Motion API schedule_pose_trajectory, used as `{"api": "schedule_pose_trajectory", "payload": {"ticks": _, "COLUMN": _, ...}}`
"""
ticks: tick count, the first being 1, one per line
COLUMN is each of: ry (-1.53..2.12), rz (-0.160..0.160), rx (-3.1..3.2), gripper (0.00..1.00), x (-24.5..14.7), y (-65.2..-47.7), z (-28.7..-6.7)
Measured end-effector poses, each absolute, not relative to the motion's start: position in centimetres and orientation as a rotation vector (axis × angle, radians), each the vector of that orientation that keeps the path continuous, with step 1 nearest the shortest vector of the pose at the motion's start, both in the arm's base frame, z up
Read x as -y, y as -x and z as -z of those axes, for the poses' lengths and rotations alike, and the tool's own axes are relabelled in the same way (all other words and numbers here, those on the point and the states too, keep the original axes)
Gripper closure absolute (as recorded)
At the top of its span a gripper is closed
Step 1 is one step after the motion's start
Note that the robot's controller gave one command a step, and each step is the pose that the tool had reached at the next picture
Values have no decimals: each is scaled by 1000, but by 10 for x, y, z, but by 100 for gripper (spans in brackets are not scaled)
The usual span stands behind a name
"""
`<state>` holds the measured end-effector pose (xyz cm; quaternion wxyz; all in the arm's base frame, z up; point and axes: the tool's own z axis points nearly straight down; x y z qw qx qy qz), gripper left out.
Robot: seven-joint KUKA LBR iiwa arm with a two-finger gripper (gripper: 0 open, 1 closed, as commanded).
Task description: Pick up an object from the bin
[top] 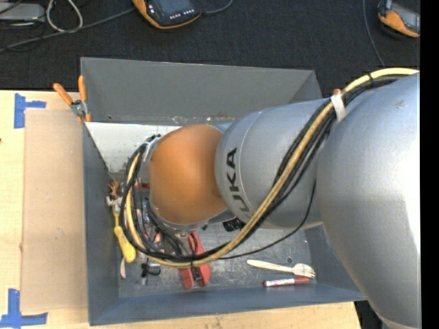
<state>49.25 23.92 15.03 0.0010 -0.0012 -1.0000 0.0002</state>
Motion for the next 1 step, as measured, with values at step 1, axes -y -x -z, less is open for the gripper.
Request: {"api": "schedule_pose_trajectory", "payload": {"ticks": 1, "ry": -238, "rz": 2, "rx": 3134, "gripper": 0, "x": -209, "y": -558, "z": -87}}
